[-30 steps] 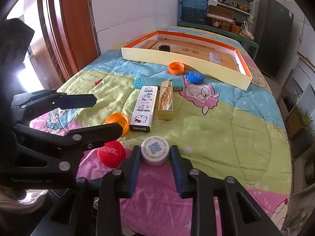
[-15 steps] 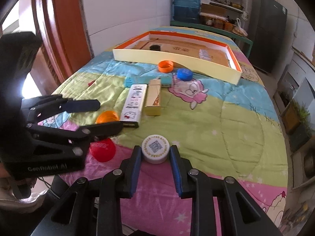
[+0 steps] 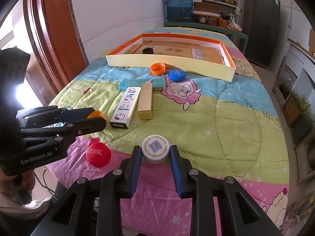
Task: Organize rigid objects
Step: 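Close the left gripper on an orange bottle cap while the right gripper holds the container, then carry the white container and orange cap over the tray, lowering the right gripper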
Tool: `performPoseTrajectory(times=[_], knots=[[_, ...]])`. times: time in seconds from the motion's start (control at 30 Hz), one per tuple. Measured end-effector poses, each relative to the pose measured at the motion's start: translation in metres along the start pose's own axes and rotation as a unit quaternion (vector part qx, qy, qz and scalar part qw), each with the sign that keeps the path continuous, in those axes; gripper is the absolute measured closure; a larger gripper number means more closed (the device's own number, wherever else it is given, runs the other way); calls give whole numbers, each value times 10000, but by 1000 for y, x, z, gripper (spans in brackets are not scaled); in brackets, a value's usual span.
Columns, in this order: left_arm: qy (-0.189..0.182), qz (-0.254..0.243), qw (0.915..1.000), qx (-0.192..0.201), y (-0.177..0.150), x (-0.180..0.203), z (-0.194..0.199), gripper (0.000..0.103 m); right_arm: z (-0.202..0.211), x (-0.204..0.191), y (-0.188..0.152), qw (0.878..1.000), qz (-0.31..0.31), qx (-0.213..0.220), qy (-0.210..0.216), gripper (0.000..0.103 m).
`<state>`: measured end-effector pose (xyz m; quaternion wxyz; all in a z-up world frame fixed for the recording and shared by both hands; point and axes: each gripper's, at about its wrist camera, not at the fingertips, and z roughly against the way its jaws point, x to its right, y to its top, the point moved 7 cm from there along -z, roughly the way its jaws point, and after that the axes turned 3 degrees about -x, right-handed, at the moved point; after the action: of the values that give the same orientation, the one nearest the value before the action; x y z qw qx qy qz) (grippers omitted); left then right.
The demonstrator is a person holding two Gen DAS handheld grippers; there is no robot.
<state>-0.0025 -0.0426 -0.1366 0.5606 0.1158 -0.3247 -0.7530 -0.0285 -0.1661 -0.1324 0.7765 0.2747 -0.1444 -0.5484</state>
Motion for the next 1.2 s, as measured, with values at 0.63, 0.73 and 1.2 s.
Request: performPoseTrajectory(times=[0.63, 0.73, 1.2], knots=[[389, -73, 9975, 579, 71, -19, 25, 72, 11, 10, 56, 9987, 115, 500, -60, 73], [414, -69, 9969, 664, 86, -21, 25, 72, 10, 14, 69, 9982, 152, 572, -86, 73], [494, 253, 9928, 1065, 164, -44, 18, 72, 2, 46, 141, 9949, -74, 968, -278, 73]])
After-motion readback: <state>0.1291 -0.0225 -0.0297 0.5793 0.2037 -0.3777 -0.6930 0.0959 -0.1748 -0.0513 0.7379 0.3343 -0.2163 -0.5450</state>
